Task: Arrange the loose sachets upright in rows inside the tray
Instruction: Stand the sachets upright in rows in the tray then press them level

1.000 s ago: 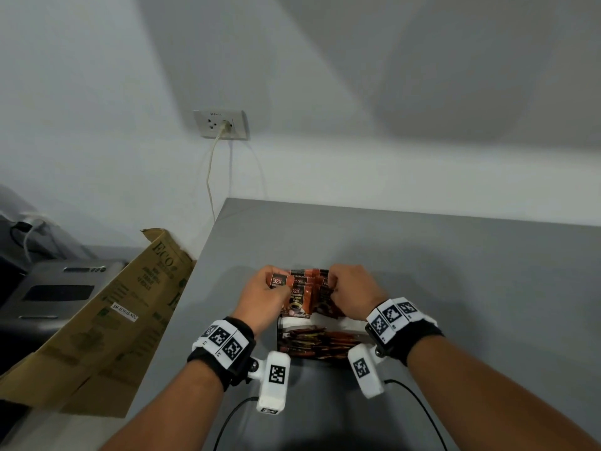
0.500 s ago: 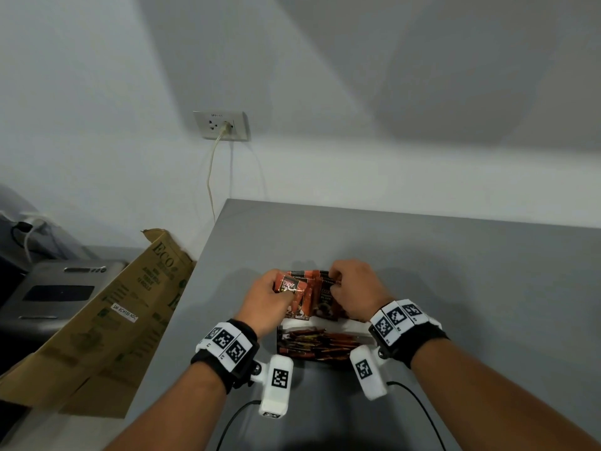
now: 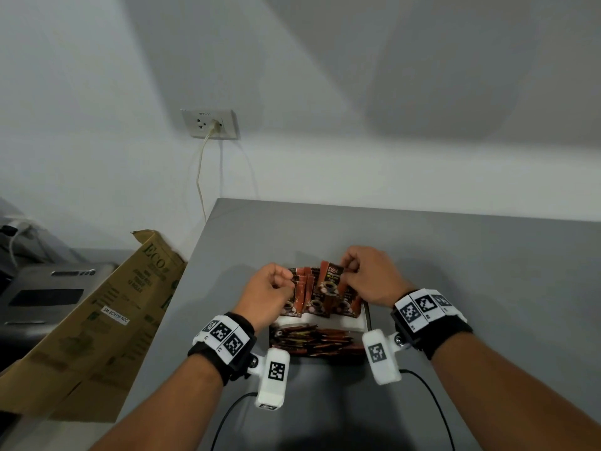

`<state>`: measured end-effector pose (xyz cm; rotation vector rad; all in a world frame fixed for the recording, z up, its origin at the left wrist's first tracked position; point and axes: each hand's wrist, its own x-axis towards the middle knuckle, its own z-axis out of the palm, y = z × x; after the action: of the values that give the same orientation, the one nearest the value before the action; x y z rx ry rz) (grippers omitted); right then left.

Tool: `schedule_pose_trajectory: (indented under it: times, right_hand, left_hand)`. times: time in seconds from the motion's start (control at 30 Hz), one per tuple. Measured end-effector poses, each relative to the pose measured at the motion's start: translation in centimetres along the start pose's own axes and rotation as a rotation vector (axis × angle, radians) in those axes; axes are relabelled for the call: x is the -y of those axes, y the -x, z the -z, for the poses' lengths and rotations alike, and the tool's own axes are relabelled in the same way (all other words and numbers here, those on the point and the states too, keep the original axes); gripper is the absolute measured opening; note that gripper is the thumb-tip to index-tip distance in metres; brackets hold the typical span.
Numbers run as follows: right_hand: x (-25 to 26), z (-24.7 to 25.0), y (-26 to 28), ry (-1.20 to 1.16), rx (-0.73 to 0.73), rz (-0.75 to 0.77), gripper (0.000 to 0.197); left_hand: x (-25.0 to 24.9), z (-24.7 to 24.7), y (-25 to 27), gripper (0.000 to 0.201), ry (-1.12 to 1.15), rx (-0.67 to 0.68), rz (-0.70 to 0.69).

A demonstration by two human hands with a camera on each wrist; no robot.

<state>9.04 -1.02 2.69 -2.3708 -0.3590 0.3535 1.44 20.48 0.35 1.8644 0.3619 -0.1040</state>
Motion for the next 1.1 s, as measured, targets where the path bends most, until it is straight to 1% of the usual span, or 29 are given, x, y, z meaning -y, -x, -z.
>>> schedule_pose_trajectory:
  times: [0.17,0.23,0.33,0.43,0.57,0.63,0.67,0.73,0.8,0.83,0.9,1.0,1.1]
  right_hand:
    - [-0.7,-2.1,0.8,0.123,0.098,-0.017,0.022]
    - [-0.5,-3.1,0.9,0.157,0.124,0.000,0.018]
    - [-0.1,-3.9,0.8,0.196,0.111,0.023,0.014]
    - [0.0,-4.1,0.6,0.208,0.096,0.024,0.012]
    - [-0.3,-3.7,0.9,0.165,0.055,0.018,0.011]
    - [-0.4,-3.0,1.2,0.126,0.047,0.033,0.013]
    - [-0.4,-2.7,1.5,0.129,0.078,0.054,0.014]
    - [-0.3,-2.2,2.4,0.146,0.218,0.091,0.017]
    - [-0.2,-2.2,3.2,0.144,0.366,0.090,0.025]
    - [-0.3,-2.4,3.4,0.147,0.406,0.079,0.028]
    - [-0.7,-2.8,3.7,0.159,0.421,0.066,0.028]
    - [-1.1,-3.2,3.6,0.162,0.403,0.078,0.022]
    - [-1.1,-3.5,3.6,0.184,0.358,0.113,0.018]
  left_hand:
    - [0.7,0.4,0.2,0.013,-0.079,-0.004,-0.018]
    - [0.9,0.4,0.3,0.012,-0.109,0.001,-0.022]
    - [1.1,0.5,0.7,0.011,-0.125,0.019,-0.017]
    - [1.4,0.6,1.0,0.016,-0.143,0.038,-0.009]
    - [1.2,0.9,1.7,0.030,-0.193,0.178,-0.007]
    - [1.1,1.0,2.0,0.036,-0.259,0.254,-0.027]
    - [1.1,1.0,2.1,0.038,-0.307,0.282,-0.045]
    - [1.0,0.9,2.1,0.039,-0.400,0.321,-0.071]
    - [0.9,0.9,2.0,0.037,-0.455,0.346,-0.079]
    - [0.9,0.8,1.9,0.036,-0.462,0.354,-0.079]
    - [1.0,0.8,1.7,0.032,-0.458,0.362,-0.084]
    - [1.1,0.9,1.6,0.025,-0.473,0.352,-0.117]
    - [1.3,0.9,1.6,0.022,-0.486,0.333,-0.155]
